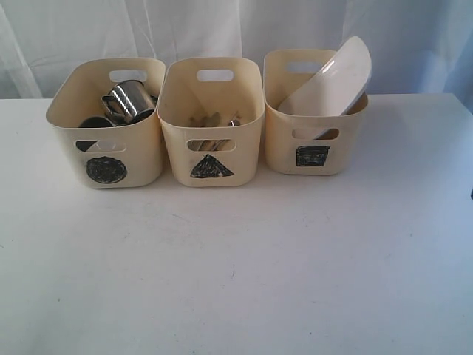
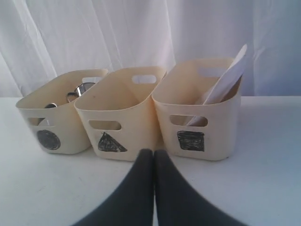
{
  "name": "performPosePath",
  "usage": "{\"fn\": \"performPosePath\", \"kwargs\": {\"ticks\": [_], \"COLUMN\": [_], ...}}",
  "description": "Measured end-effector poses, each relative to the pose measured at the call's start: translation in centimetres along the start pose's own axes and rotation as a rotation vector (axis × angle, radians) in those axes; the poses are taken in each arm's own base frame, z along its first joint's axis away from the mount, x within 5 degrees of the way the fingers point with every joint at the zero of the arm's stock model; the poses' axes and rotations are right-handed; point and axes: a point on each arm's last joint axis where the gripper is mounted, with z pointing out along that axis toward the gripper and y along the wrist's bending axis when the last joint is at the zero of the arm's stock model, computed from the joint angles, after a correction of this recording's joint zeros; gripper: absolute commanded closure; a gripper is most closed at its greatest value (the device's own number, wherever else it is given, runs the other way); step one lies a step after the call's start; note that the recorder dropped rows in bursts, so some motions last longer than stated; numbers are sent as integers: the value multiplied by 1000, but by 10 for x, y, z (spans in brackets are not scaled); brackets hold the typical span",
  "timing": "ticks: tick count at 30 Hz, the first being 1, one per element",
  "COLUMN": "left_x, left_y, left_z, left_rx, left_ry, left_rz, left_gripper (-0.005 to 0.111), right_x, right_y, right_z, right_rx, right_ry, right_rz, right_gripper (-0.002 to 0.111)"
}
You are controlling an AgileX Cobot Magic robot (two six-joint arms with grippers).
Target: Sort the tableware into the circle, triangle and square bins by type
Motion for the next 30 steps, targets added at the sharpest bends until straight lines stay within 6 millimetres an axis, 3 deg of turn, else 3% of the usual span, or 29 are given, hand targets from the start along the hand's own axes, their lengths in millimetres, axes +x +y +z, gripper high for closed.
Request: {"fn": "performPosePath", "kwargs": {"ticks": [12,17,30], "left_x": [0,0,0], "left_y": [0,0,0], "left_z": [0,0,0], "left_rx": [0,0,0], "left_ry": [0,0,0], "left_rz": [0,0,0], "left_gripper": [107,107,107], "right_x": [19,22,75], "right_y": [-22,-25,-37], "right_z": [-21,-26,-22], "right_rx": [301,343,395], "right_ry": [10,-5,74], "right_rz": [-34,-63,10], "right_gripper": [108,108,108]}}
